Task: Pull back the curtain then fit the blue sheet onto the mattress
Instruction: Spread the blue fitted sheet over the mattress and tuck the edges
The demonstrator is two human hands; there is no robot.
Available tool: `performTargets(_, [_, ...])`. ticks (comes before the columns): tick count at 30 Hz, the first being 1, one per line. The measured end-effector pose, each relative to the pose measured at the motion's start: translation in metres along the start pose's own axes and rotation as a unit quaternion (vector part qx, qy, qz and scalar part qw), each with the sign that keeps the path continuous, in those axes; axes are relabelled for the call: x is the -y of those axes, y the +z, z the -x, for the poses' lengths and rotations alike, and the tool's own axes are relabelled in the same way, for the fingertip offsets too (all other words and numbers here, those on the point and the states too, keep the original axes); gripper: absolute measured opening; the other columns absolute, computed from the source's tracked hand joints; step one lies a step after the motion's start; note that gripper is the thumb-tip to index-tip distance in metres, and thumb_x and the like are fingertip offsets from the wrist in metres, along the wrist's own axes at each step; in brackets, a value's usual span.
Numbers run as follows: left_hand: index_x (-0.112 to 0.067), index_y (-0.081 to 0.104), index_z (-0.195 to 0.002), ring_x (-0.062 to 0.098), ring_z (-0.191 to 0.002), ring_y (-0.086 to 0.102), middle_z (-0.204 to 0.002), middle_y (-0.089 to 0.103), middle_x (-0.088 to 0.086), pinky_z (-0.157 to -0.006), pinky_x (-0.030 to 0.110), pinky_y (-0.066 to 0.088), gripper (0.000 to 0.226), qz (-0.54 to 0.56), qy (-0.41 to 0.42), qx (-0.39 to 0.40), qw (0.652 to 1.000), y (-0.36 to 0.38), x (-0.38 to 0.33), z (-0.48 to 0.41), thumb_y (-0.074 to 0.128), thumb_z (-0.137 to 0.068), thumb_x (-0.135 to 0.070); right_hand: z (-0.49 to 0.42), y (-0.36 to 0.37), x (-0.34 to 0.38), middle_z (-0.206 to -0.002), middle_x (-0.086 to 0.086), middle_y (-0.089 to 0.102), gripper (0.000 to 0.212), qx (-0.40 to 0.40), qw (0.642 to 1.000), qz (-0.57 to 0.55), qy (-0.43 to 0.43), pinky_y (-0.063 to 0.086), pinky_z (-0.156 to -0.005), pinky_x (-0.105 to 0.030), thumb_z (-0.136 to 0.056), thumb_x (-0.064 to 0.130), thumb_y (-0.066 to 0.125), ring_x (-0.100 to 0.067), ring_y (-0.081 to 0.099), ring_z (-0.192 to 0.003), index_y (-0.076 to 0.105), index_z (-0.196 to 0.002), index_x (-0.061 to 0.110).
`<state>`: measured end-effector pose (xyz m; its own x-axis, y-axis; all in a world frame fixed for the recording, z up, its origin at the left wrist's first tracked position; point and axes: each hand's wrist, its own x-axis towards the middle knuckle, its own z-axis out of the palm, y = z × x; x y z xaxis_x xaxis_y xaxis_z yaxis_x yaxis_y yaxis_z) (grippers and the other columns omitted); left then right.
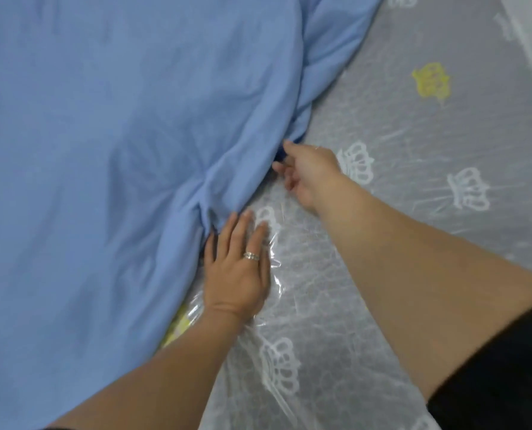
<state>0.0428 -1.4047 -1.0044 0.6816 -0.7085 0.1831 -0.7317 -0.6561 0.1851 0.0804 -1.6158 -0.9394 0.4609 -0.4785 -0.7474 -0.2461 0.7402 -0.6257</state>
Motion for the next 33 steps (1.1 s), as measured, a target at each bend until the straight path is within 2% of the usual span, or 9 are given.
performTargets(3, [-0.027, 0.054, -0.137, 0.019, -0.149, 0.028, -0.157, 0.039, -0.001, -0.117, 0.053, 0.025, 0.04, 0.007, -0.015, 0.007, 1.0, 0.001, 0.004, -0.004, 0.037, -0.102, -0.035, 0.001, 0.007, 0.008, -0.069, -0.001, 0.053, 0.016, -0.018, 1.0, -0.006, 0.023, 0.022, -0.039, -0.022, -0.093, 0.021, 0.067, -0.009, 0.038, -0.049, 0.059, -0.08, 0.014])
performTargets(5, [-0.026, 0.051, -0.139, 0.019, -0.149, 0.027, -0.157, 0.037, -0.001, -0.117, 0.053, 0.024, 0.041, 0.007, -0.013, 0.003, 1.0, 0.003, 0.004, -0.003, 0.036, -0.102, -0.035, 0.009, 0.001, 0.004, -0.073, 0.0, 0.056, 0.011, -0.003, 0.997, -0.076, 0.031, 0.031, -0.05, -0.021, -0.095, 0.022, 0.063, -0.009, 0.047, -0.059, 0.06, -0.087, 0.016])
performTargets(8, [-0.025, 0.05, -0.14, 0.019, -0.148, 0.029, -0.157, 0.038, 0.0, -0.118, 0.051, 0.024, 0.042, 0.02, -0.01, -0.015, 1.0, 0.005, 0.004, -0.002, 0.038, -0.101, -0.034, 0.025, -0.029, -0.017, -0.111, -0.008, 0.069, 0.02, -0.011, 0.989, -0.144, 0.019, 0.051, -0.075, -0.032, -0.102, 0.021, 0.051, -0.019, 0.066, -0.096, 0.06, -0.119, 0.015])
performTargets(12, [-0.025, 0.051, -0.135, 0.023, -0.142, 0.039, -0.15, 0.045, 0.003, -0.114, 0.051, 0.029, 0.038, 0.032, -0.007, -0.04, 0.999, 0.007, 0.005, 0.0, 0.048, -0.098, -0.03, 0.054, -0.085, -0.054, -0.116, -0.014, 0.07, 0.028, -0.107, 0.963, -0.245, -0.023, 0.061, -0.072, -0.041, -0.104, 0.011, 0.048, -0.029, 0.071, -0.099, 0.057, -0.13, 0.008])
performTargets(15, [-0.024, 0.052, -0.135, 0.024, -0.133, 0.043, -0.145, 0.048, 0.002, -0.114, 0.047, 0.027, 0.039, 0.035, 0.0, -0.065, 0.997, 0.01, 0.006, 0.001, 0.049, -0.097, -0.032, 0.055, -0.098, -0.065, -0.117, -0.016, 0.071, 0.028, -0.134, 0.969, -0.195, -0.074, 0.057, -0.09, -0.049, -0.097, 0.011, 0.062, -0.033, 0.068, -0.108, 0.062, -0.123, 0.0])
performTargets(21, [-0.021, 0.05, -0.141, 0.027, -0.126, 0.048, -0.14, 0.051, 0.003, -0.106, 0.049, 0.033, 0.048, 0.016, 0.056, -0.096, 0.994, 0.001, 0.0, 0.005, 0.058, -0.094, -0.028, 0.049, -0.095, -0.069, -0.09, -0.01, 0.072, 0.009, -0.12, 0.975, -0.147, -0.117, 0.059, -0.078, -0.047, -0.093, 0.01, 0.065, -0.027, 0.071, -0.085, 0.06, -0.086, 0.013])
performTargets(25, [-0.013, 0.047, -0.143, 0.029, -0.122, 0.048, -0.136, 0.055, 0.007, -0.099, 0.044, 0.036, 0.051, -0.048, 0.112, -0.01, 0.993, -0.017, -0.021, -0.019, 0.049, -0.092, -0.02, 0.06, -0.094, -0.071, -0.092, -0.013, 0.071, 0.011, -0.124, 0.979, -0.098, -0.129, 0.059, -0.081, -0.056, -0.092, 0.011, 0.063, -0.027, 0.07, -0.084, 0.06, -0.081, 0.014])
performTargets(28, [-0.012, 0.065, -0.111, 0.033, -0.103, 0.056, -0.107, 0.066, 0.009, -0.088, 0.043, 0.036, 0.031, -0.133, 0.046, 0.069, 0.988, -0.046, -0.035, -0.04, 0.053, -0.082, -0.02, 0.079, -0.095, -0.07, -0.107, -0.018, 0.069, 0.009, -0.174, 0.981, 0.003, -0.09, 0.057, -0.073, -0.064, -0.089, 0.013, 0.059, -0.032, 0.068, -0.092, 0.064, -0.096, 0.012])
performTargets(33, [-0.015, 0.063, -0.103, 0.035, -0.094, 0.066, -0.102, 0.069, 0.01, -0.078, 0.037, 0.04, 0.02, -0.141, 0.01, 0.179, 0.974, -0.119, -0.051, -0.014, 0.05, -0.088, -0.017, 0.123, -0.121, -0.001, -0.115, -0.012, 0.067, 0.03, -0.2, 0.974, -0.03, -0.099, 0.061, -0.07, -0.049, -0.094, 0.004, 0.052, -0.033, 0.068, -0.097, 0.062, -0.122, 0.006])
